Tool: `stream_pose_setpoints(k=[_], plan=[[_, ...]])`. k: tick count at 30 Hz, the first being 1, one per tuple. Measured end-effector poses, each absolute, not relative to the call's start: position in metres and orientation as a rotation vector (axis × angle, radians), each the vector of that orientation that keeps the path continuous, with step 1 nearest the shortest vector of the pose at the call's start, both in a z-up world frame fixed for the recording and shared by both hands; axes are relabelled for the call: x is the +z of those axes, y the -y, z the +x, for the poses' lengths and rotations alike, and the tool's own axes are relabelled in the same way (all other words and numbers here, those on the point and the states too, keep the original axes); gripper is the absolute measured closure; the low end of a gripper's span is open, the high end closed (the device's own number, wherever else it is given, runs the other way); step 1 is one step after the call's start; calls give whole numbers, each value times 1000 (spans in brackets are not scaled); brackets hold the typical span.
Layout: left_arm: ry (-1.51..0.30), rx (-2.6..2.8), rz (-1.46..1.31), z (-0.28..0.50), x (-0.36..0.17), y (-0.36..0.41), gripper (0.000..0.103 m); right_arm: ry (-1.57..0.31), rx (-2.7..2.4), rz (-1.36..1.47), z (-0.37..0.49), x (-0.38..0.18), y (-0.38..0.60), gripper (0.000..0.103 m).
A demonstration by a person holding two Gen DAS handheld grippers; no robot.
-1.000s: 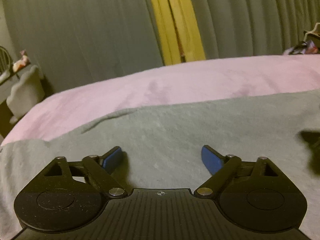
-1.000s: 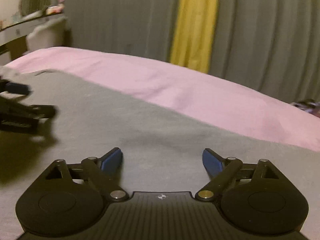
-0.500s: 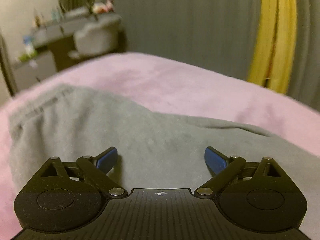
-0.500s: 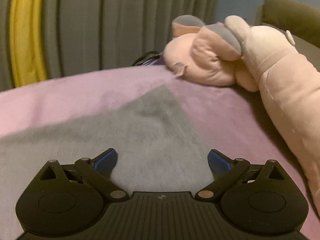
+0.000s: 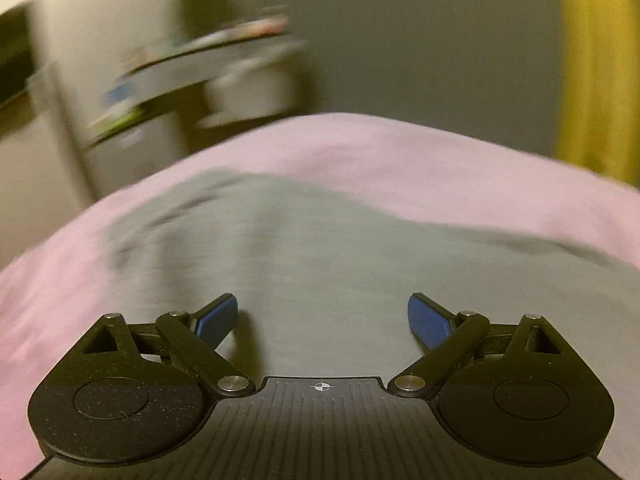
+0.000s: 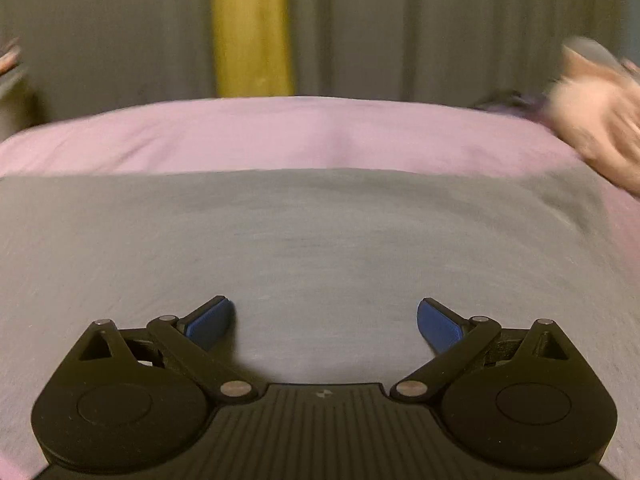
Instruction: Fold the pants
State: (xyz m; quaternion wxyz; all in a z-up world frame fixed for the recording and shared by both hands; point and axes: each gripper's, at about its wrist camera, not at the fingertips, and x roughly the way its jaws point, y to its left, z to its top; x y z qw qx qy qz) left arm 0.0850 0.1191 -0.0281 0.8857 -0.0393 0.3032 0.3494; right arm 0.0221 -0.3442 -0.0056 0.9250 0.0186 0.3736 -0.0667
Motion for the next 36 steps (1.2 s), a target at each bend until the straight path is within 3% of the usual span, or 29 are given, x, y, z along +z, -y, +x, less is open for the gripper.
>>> stream_pose_setpoints(k=[3,6,9,16,25,27,32,33,35,36], plan=[[-569,817,-115,68,-24,-152,11,-755,-158,48,11,-11,341,4],[-612,915,71,72,-41,-158,9,-749,-162,33,11,-13,340,4],[-609,961,88,69,-42,-156,9,-746,-164,50,8,-12,339,4],[-462,423,-72,41,3,-91,6,-808,-135,177,14,0,333,4],[-751,-97,-110,40,-20,17,5,-845,171,748,-7,5,342,9],[-813,2,-33,51,-35,18,5,-859,111,767,-8,1,357,20],[-775,236,46,59,-41,4,4,-774,-183,735,-27,3,425,26],[-776,268,45,61,-42,0,4,-758,-243,724,-35,3,440,45],[-785,330,0,64,-43,-10,4,-707,-304,798,-55,5,470,59],[-784,344,-23,65,-40,-8,4,-671,-365,801,-70,8,483,61]])
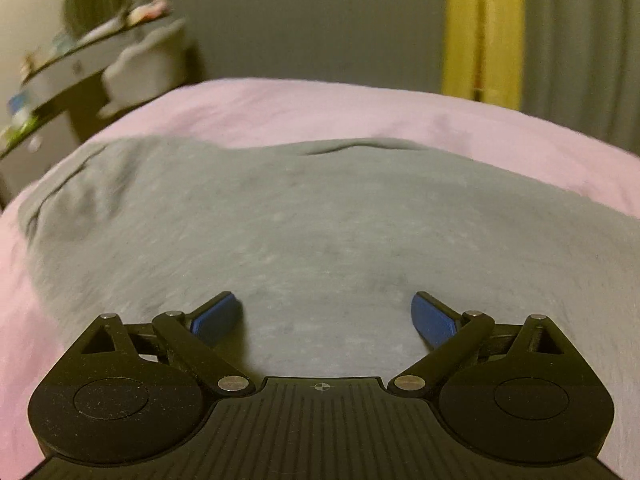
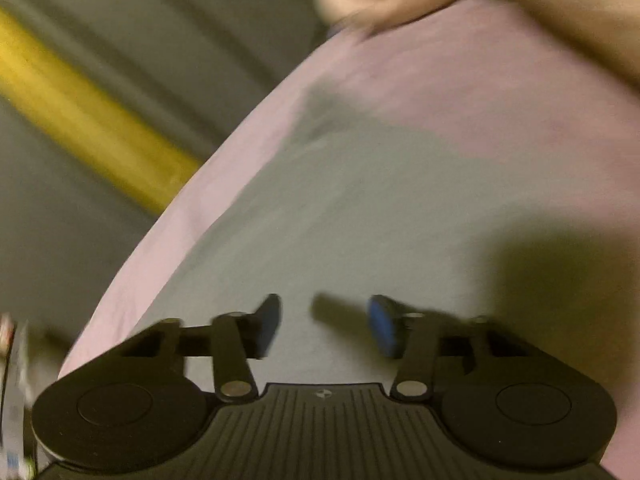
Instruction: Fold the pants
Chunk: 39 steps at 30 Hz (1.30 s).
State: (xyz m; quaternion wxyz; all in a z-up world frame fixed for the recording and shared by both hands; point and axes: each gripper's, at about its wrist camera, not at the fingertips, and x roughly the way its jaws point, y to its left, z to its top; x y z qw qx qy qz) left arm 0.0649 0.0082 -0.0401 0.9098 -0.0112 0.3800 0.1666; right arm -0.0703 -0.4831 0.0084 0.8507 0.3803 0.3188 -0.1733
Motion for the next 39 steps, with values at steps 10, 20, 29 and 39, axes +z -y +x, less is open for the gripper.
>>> stream_pose_setpoints(k=[10,20,29,39], plan=[[-688,25,-41,26,-15,20,5,-562,-509,810,-129,33,484,45],[-661,-81,101,57,-25,78,5,-805,29,505,23,26,321,44],[-647,-6,192,104,-55,70,2,-695,76,-92,99,-15,177,20],[-652,-63,147,148,-53,56,0,-658,22,-58,139,-26,181,4]])
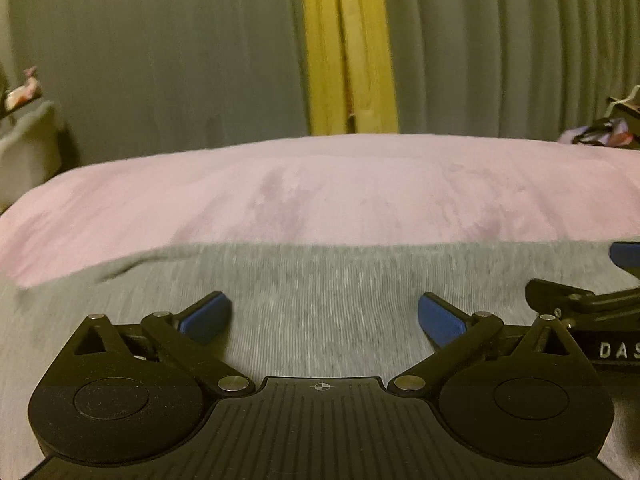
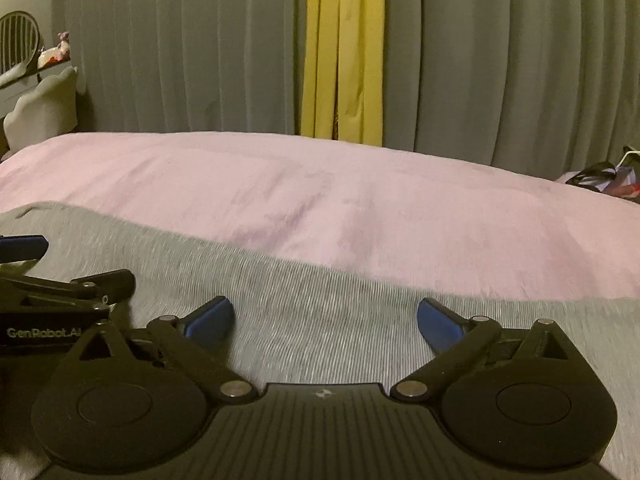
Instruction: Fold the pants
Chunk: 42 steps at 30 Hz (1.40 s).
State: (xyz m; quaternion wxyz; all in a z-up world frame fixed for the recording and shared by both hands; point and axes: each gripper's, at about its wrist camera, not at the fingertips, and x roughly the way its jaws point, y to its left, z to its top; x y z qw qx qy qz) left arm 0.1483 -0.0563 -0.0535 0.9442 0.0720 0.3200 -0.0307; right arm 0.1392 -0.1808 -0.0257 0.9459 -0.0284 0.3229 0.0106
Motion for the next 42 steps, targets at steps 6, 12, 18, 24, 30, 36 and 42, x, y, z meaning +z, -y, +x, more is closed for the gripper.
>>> stream_pose_setpoints(k=[6,12,18,24,30,36,42], plan=[[-661,-104,94,161,-54,46,0,-647,13,-74,155,-26,183,4],[-645,-89,77,169,-57,46,0,-641,16,-40,165,-32,185,4],[-637,-72,91,174,-60,49,0,-626,18,-12,169,-36,188,4],[-609,-59,92,169,-60,49,0,-620,25,2,169,-39,190,4],[-667,-26,115,134,-36,41,0,-673,-30,-4,152,-10,184,4],[-651,-49,175,109,-56,44,0,-669,-25,-57,86,-28,185,4],[-584,79,187,91,-52,42,0,-804,30,-110,98,-13,189,4]])
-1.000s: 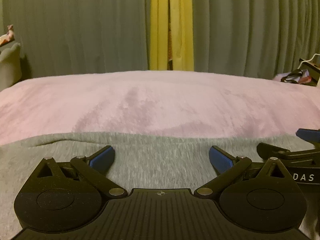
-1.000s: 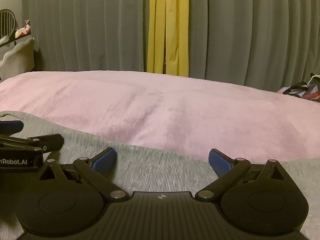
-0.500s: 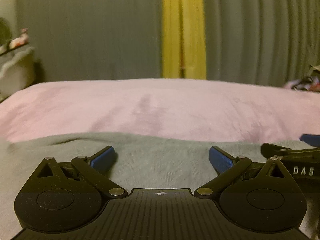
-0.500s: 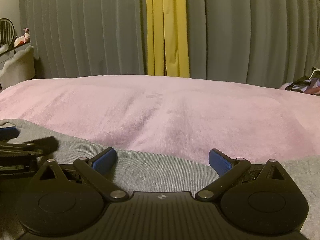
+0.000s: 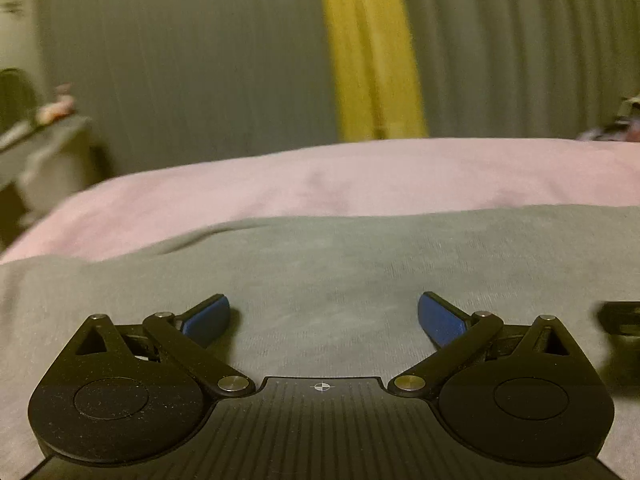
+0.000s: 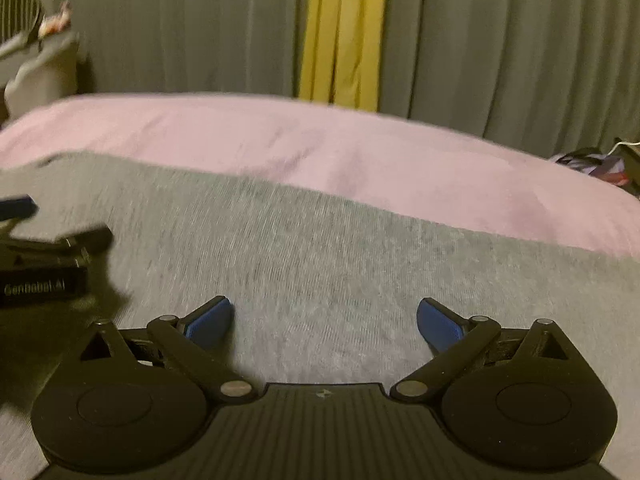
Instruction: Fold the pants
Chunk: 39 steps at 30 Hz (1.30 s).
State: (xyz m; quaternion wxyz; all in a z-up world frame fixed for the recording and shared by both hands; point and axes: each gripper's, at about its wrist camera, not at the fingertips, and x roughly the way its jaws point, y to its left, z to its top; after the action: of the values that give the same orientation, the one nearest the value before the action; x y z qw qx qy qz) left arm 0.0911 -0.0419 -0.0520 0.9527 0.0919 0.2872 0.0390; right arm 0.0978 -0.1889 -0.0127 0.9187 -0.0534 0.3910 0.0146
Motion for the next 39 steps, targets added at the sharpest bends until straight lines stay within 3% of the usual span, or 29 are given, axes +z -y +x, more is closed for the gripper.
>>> stream_pose_setpoints(k=[4,8,10,13,19,28,29,30,37,38,39], plan=[[-566,63,154,72,-33,32,0,-855,-1,60,70,16,250,4],[-657,74,118,68,-34,27,0,-750,-226,472,0,53,377,4],[-729,77,146,78,-49,30,0,-683,-362,640,-45,62,437,8],[-686,113,202,75,-47,42,0,-650,-554,792,-114,56,507,23],[-668,95,139,54,-35,51,0,-561,-493,985,-177,18,548,28],[-636,108,48,27,-2,42,0,-533,-415,961,-123,12,560,25],[-636,118,29,26,2,37,0,-541,-410,942,-119,14,559,39],[-632,126,12,24,6,33,0,-553,-403,900,-115,18,556,85],[-583,220,-120,4,40,-16,0,-611,-420,865,-109,16,550,73],[-582,227,-134,1,42,-22,0,-622,-432,839,-105,20,547,82],[-578,227,-146,-4,43,-29,0,-640,-435,808,-98,25,543,84]])
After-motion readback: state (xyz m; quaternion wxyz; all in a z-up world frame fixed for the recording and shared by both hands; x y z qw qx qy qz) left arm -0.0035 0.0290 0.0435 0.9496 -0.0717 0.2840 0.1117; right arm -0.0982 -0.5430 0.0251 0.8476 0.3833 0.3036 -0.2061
